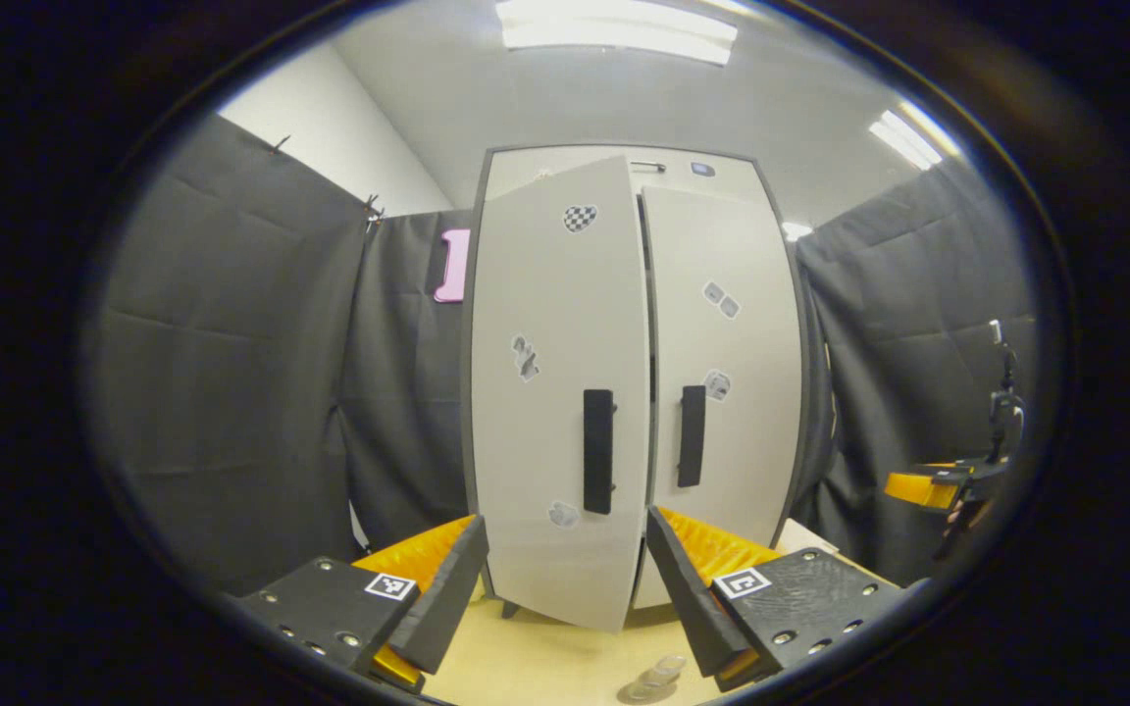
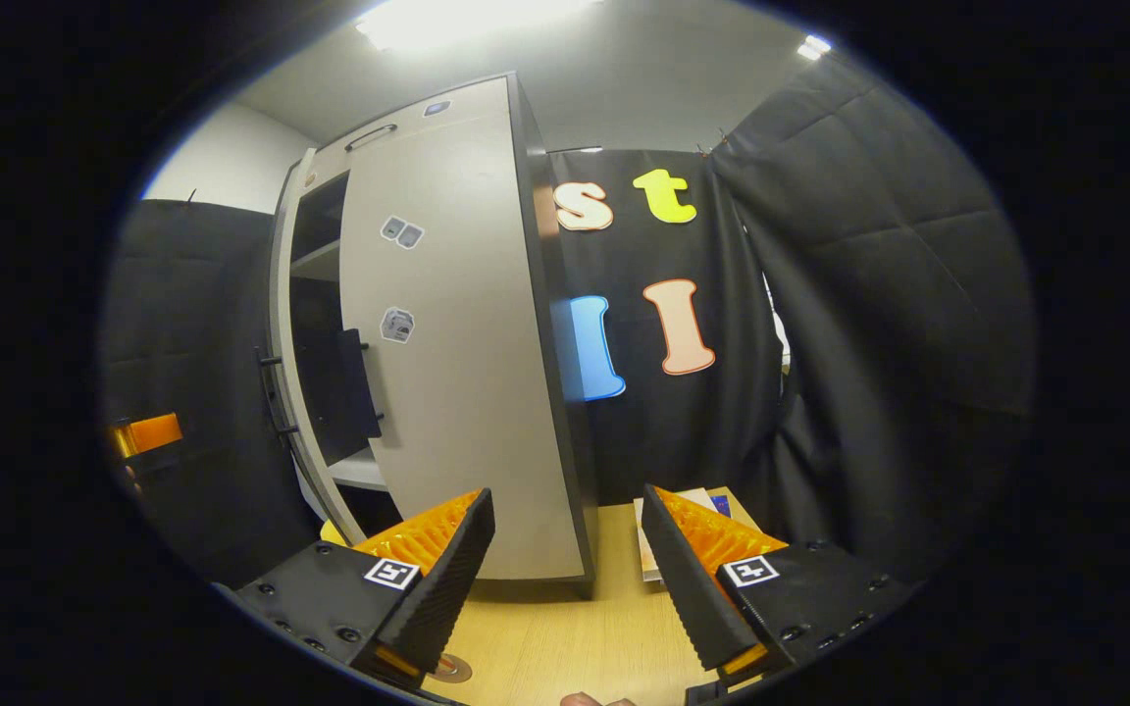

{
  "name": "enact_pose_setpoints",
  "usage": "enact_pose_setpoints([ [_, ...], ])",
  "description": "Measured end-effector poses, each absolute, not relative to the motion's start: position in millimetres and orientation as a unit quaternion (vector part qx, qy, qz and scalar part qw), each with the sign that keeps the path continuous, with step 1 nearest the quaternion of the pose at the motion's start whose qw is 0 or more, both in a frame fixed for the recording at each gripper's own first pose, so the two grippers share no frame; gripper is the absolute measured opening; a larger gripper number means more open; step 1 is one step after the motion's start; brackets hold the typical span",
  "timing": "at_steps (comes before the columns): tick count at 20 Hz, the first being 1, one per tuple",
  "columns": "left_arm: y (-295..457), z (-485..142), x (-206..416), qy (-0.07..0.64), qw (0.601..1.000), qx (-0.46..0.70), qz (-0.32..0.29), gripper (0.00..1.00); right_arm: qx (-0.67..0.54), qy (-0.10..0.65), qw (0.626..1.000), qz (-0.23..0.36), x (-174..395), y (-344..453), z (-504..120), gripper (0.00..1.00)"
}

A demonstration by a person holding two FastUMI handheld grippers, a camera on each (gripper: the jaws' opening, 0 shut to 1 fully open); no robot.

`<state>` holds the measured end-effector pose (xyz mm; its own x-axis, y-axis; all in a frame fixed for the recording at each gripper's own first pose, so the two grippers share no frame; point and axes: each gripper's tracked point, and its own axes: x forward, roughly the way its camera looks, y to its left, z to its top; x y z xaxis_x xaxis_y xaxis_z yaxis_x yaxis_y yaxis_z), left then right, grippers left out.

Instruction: Grasp the bottle in the cabinet with the left hand and place it on the coaster, then close the right door with the right hand and the left door with the left hand.

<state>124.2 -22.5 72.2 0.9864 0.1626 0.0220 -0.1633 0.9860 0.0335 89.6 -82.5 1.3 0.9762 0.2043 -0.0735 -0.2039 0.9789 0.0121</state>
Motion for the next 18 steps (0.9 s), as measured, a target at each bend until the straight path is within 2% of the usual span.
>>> enact_pose_setpoints([
  [5, 0, 74, 101, -0.020, 0.995, -0.006, 0.101, 0.94, -0.011, 0.038, 0.992, 0.117, 91, -61, -1, 0.96],
  [11, 14, 76, 69, -0.038, 0.992, -0.018, 0.120, 0.94, -0.012, 0.047, 0.993, 0.104, 97, -45, -15, 0.96],
  [14, 17, 73, 67, -0.047, 0.992, -0.018, 0.117, 0.94, -0.012, 0.050, 0.994, 0.099, 98, -29, -14, 0.92],
  [15, 23, 73, 67, -0.047, 0.992, -0.019, 0.114, 0.94, -0.017, 0.048, 0.994, 0.095, 98, -26, -12, 0.96],
  [17, 40, 73, 74, -0.048, 0.992, -0.015, 0.111, 0.94, -0.023, 0.030, 0.996, 0.086, 98, -19, -2, 0.97],
  [18, 48, 73, 79, -0.048, 0.992, -0.014, 0.113, 0.94, -0.023, 0.027, 0.996, 0.081, 99, -16, 0, 0.92],
])
